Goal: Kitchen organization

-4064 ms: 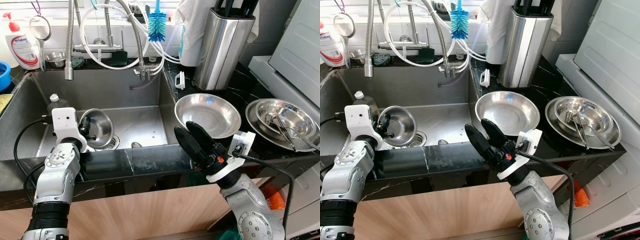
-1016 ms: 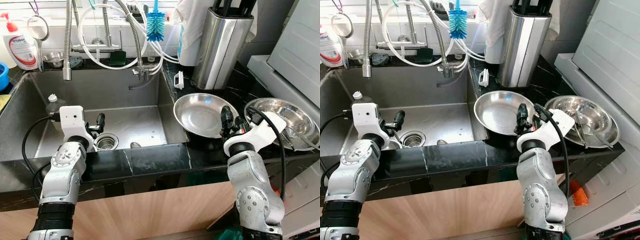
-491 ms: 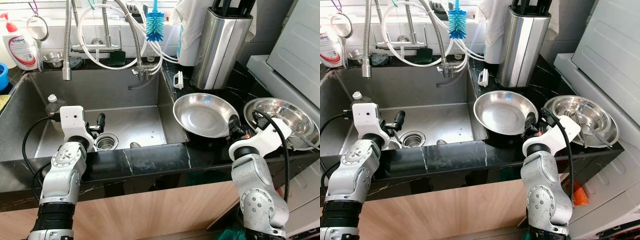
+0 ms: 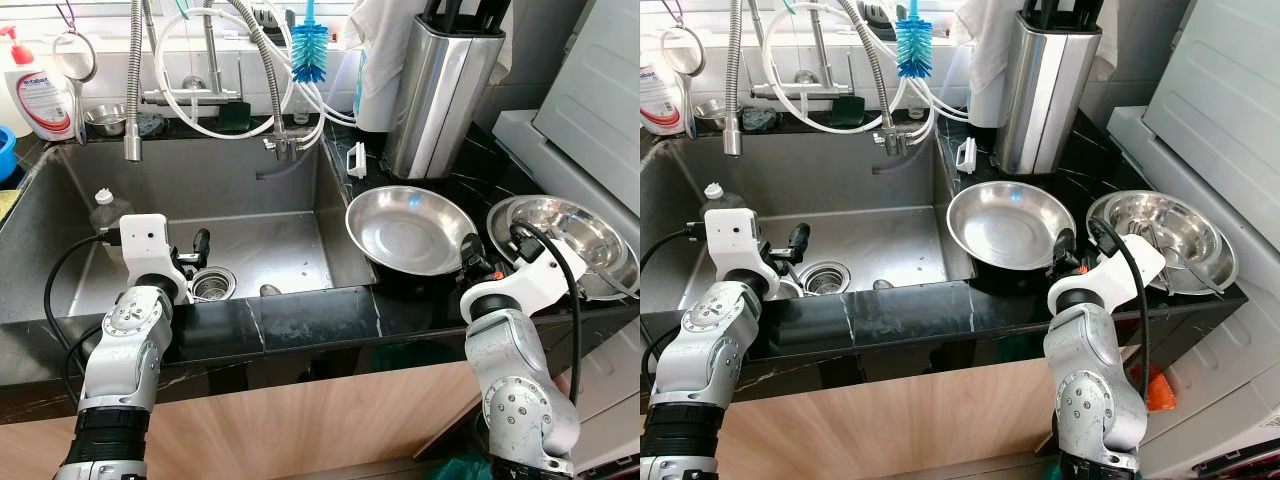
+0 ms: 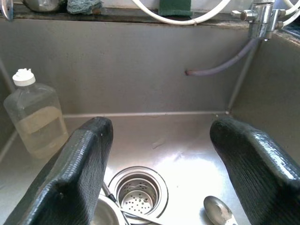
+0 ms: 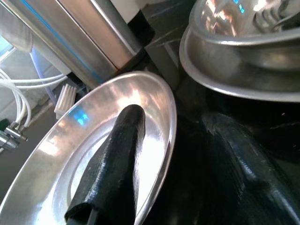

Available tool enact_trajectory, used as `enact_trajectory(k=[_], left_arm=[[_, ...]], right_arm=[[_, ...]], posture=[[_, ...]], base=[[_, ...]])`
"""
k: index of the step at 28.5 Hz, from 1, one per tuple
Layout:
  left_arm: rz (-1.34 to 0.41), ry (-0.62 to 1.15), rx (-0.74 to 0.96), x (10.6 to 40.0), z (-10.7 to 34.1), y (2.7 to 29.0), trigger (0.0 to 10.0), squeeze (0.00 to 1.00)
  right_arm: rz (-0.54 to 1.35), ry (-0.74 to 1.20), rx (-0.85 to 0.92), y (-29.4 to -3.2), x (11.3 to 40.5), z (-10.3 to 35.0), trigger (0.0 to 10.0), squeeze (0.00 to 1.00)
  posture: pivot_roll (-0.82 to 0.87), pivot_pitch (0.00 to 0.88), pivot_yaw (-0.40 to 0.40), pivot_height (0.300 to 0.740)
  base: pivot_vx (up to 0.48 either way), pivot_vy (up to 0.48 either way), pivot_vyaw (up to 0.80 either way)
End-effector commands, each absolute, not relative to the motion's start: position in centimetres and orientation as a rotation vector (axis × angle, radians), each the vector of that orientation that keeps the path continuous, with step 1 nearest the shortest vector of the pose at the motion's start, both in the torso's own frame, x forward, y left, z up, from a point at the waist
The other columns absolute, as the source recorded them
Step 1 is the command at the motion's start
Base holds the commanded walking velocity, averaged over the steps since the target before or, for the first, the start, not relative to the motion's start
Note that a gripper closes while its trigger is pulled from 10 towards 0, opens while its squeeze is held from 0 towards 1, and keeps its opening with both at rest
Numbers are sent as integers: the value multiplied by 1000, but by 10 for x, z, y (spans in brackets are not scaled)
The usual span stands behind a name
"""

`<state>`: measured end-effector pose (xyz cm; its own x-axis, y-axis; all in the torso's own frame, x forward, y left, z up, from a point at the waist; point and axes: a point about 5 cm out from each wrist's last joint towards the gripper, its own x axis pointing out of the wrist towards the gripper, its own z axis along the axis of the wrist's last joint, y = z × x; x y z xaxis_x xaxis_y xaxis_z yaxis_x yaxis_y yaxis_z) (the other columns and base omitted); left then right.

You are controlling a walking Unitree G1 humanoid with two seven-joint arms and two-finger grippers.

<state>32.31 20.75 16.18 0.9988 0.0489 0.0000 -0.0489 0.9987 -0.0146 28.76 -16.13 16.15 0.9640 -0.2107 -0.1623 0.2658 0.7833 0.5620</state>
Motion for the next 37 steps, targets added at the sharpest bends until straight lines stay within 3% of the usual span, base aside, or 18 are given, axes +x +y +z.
enact_trajectory(k=[1, 20, 36, 37], left_arm=[[31, -15, 9, 322, 165, 204, 10000, 0], [22, -16, 12, 323, 166, 203, 10000, 0], [22, -19, 17, 323, 168, 204, 10000, 0], [22, -19, 17, 323, 168, 204, 10000, 0]], right_arm=[[-265, 147, 599, -157, 291, 156, 10000, 0], [-265, 231, 485, -163, 307, 155, 10000, 0], [-170, 340, 560, -148, 308, 145, 9804, 0], [-169, 338, 562, -148, 308, 146, 2902, 0]], posture=[[55, 5, -45, 740], [56, 4, -39, 740], [61, 0, -38, 740], [62, 0, -39, 740]], base=[[0, 0, 0], [0, 0, 0], [0, 0, 0], [0, 0, 0]])
